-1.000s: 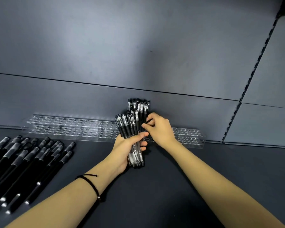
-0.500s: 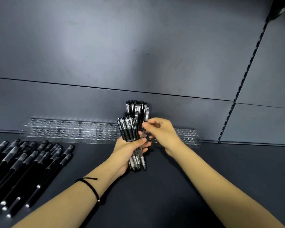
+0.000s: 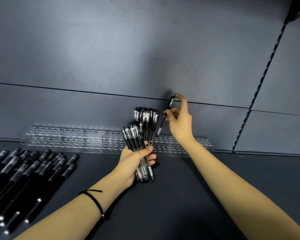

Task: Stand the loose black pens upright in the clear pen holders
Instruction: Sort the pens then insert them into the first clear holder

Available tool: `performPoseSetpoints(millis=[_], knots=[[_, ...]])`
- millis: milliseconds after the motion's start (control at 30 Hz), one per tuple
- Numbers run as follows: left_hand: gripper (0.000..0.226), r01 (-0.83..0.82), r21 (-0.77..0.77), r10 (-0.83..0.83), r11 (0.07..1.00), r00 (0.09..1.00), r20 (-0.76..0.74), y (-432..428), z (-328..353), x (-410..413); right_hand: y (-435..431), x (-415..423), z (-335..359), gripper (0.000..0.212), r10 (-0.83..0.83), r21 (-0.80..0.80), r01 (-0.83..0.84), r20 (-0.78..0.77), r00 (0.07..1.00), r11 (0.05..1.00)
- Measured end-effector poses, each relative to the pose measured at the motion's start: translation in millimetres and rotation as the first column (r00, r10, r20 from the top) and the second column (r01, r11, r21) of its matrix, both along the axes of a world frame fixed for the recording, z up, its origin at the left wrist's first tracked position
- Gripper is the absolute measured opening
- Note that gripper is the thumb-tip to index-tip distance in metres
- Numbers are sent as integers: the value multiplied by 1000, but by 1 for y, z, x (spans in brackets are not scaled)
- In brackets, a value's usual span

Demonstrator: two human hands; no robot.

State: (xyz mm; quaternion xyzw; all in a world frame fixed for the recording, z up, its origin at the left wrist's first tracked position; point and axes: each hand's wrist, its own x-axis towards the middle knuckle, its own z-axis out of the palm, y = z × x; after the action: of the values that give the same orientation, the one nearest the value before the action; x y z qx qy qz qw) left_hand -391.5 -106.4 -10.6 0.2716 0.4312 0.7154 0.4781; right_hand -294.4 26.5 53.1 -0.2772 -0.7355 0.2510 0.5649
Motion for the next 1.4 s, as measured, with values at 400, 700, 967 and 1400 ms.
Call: performPoseSetpoints(millis=[400,700,967,1400], knots=[[24,-10,15,10,1000,1000,-12,0,-2,-1,2,2,-18,32,113,8,-120,281,953,993],[30,-3,57,1,998,1000,26,-1,-1,1,-29,4,-11,16,34,-21,-31,155,987,999],[20,-8,80,5,997,999,36,-2,-2,3,-49,8,-14,36,262,-332,-220,87,961,917],[28,22,62,-26,998,997,71,3,-1,-5,-26,15,7,32,26,-243,-45,-83,996,969]])
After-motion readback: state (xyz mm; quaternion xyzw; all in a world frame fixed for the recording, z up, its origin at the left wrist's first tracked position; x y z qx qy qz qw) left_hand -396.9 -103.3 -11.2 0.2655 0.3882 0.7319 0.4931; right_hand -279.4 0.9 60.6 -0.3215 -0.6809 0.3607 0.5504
